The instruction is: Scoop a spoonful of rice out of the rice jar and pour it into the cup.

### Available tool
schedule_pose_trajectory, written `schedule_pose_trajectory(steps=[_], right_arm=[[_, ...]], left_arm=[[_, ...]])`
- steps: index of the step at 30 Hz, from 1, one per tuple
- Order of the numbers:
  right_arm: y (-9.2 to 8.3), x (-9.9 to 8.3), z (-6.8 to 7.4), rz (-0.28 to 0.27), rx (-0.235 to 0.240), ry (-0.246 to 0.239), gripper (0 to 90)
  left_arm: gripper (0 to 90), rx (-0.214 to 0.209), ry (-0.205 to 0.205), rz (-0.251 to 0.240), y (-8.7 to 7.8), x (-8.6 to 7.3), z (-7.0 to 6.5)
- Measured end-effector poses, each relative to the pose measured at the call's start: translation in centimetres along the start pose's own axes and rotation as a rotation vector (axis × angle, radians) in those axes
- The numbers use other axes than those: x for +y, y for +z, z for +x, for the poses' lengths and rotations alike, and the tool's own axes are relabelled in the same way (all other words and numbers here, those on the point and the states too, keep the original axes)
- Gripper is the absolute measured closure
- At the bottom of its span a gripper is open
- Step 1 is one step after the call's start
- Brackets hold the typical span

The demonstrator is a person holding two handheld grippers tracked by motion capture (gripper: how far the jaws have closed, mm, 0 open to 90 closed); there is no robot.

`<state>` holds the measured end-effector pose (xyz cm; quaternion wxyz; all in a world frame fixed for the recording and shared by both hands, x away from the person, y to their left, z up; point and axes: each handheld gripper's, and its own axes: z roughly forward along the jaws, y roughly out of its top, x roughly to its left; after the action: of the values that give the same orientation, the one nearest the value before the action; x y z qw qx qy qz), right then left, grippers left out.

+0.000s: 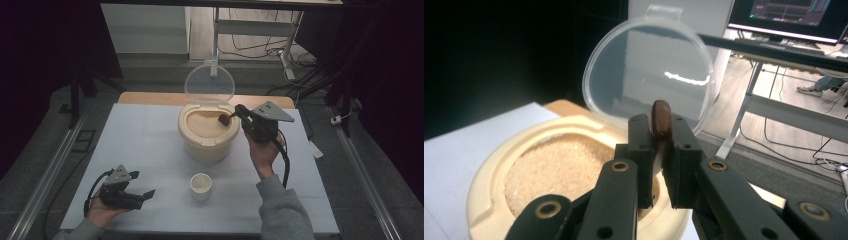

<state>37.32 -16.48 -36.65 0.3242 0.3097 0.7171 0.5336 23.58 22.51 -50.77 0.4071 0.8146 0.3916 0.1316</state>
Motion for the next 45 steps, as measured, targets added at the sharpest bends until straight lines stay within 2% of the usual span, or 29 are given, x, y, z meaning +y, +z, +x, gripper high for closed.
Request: schedule_pose_trajectory(steps=[4, 10, 24, 32, 39, 42, 45], right_arm=[[0.8, -0.7, 0.1, 0.012, 0.019, 0.038, 82.8], [1.6, -1.7, -0.4, 0.006, 0.040, 0.140, 82.8], [1.2, -3.2, -2.2, 0.002, 0.095, 0.404, 82.2], [0.8, -3.7, -3.1, -0.011, 0.130, 0.536, 82.1], [0.6, -4.0, -3.3, -0.015, 0.140, 0.608, 81.5], [0.6, -4.1, -3.6, -0.027, 0.155, 0.668, 81.7], [0.4, -4.2, -4.0, -0.037, 0.165, 0.706, 82.3]], left_arm=[[11.4, -0.001, 0.001, 0.001, 0.0, 0.0, 0.0], [11.4, -0.003, 0.004, 0.008, 0.1, 0.0, -0.1], [11.3, -0.006, 0.011, 0.018, 0.4, -0.1, -0.2], [11.4, -0.005, 0.011, 0.018, 0.4, -0.1, -0.2], [11.4, -0.004, 0.012, 0.017, 0.3, -0.1, -0.2], [11.3, -0.003, 0.011, 0.017, 0.3, -0.1, -0.1], [11.3, -0.003, 0.011, 0.017, 0.3, -0.1, -0.1]])
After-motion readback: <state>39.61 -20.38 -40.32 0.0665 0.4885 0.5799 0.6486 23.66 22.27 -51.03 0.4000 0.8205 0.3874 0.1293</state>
